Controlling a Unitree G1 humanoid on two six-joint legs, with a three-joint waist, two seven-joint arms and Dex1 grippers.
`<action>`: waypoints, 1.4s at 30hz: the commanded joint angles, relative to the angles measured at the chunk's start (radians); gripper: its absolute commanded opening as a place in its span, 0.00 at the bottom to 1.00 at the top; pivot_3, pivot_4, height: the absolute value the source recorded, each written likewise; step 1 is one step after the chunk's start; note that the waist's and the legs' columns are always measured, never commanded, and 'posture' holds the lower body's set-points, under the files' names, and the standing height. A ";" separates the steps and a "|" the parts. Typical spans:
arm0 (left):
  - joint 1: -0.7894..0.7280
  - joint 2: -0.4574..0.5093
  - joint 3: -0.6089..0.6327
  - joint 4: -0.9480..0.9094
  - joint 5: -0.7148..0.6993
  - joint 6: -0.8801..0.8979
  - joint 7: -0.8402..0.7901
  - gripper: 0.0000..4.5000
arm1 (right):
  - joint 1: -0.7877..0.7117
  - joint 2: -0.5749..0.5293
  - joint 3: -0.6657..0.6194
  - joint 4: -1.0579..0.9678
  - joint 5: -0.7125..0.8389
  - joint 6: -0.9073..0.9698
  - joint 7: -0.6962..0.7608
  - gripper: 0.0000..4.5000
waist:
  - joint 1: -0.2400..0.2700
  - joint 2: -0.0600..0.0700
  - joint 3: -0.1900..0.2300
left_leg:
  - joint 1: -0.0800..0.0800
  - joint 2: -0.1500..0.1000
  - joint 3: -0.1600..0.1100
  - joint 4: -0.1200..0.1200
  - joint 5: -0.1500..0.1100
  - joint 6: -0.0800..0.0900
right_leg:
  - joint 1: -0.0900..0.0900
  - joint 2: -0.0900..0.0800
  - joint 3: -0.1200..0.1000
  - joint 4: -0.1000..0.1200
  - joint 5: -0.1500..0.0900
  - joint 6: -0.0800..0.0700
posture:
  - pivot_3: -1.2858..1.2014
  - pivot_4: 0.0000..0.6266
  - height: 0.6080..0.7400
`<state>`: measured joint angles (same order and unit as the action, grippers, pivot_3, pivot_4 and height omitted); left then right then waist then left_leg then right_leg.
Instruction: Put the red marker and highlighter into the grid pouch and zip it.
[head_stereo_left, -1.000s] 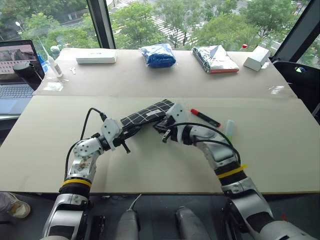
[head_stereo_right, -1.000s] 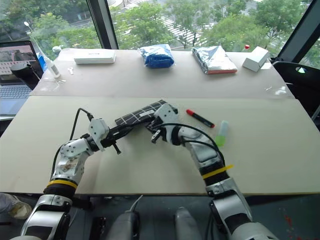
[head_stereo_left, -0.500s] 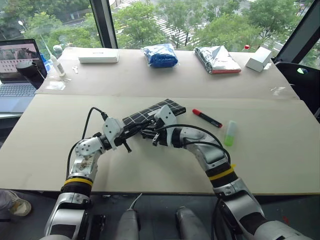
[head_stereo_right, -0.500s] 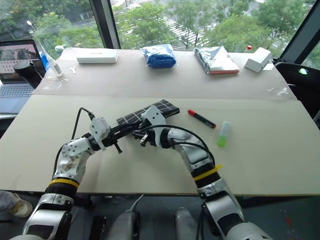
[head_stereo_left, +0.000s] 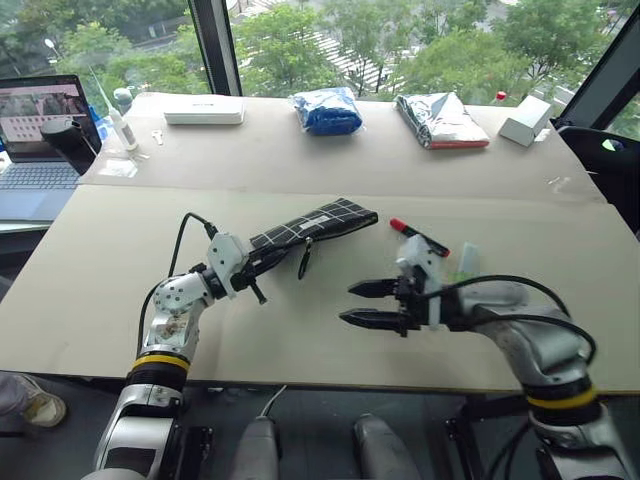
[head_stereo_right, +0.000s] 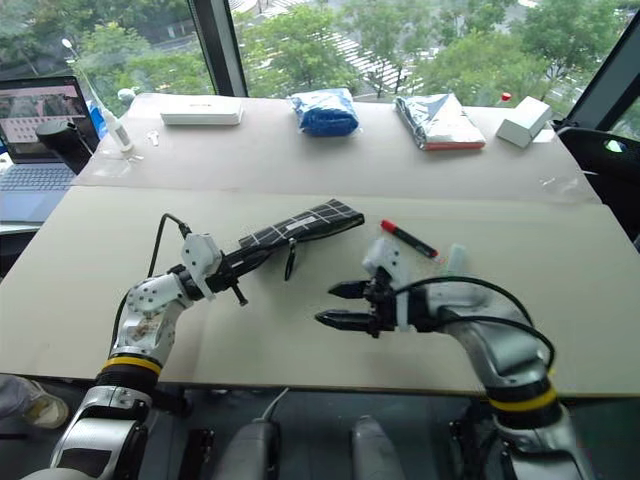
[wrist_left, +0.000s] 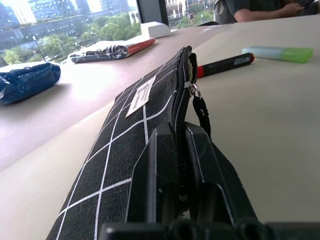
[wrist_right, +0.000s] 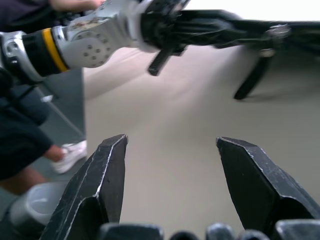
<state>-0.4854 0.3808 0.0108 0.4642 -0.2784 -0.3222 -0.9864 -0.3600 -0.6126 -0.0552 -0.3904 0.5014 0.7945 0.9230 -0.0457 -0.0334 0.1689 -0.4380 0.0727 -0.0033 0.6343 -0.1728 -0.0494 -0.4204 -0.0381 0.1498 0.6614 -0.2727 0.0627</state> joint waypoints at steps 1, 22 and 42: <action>0.013 -0.010 0.003 -0.056 -0.036 0.023 -0.020 0.00 | -0.030 0.027 -0.172 0.043 -0.074 0.002 -0.262 0.70 | 0.000 0.000 0.000 | 0.000 0.000 0.000 0.000 0.000 0.000 | 0.000 0.000 0.000 0.000 0.000 0.000 | 0.52 0.24 1.00; -0.011 -0.050 0.006 -0.030 -0.049 0.059 -0.059 0.00 | 0.137 0.238 -0.205 0.052 -0.325 -0.010 -0.787 0.70 | 0.002 0.000 0.000 | -0.001 -0.003 -0.002 0.000 0.001 0.000 | 0.000 -0.002 0.001 0.001 0.000 0.000 | 0.52 0.24 1.00; 0.028 -0.043 0.023 -0.109 -0.053 0.085 -0.018 0.00 | 0.127 0.245 -0.133 0.133 -0.412 -0.025 -0.834 0.46 | 0.002 0.000 0.000 | -0.001 -0.003 -0.002 0.000 0.001 0.000 | 0.000 -0.002 0.001 0.001 0.000 0.000 | 0.52 0.24 1.00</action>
<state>-0.4578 0.3335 0.0205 0.4026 -0.3156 -0.2398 -1.0107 -0.2240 -0.3654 -0.1685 -0.2421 0.1022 0.7977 0.1087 -0.0434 -0.0334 0.1687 -0.4385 0.0695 -0.0050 0.6346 -0.1720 -0.0493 -0.4200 -0.0401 0.1506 0.6624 -0.2727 0.0627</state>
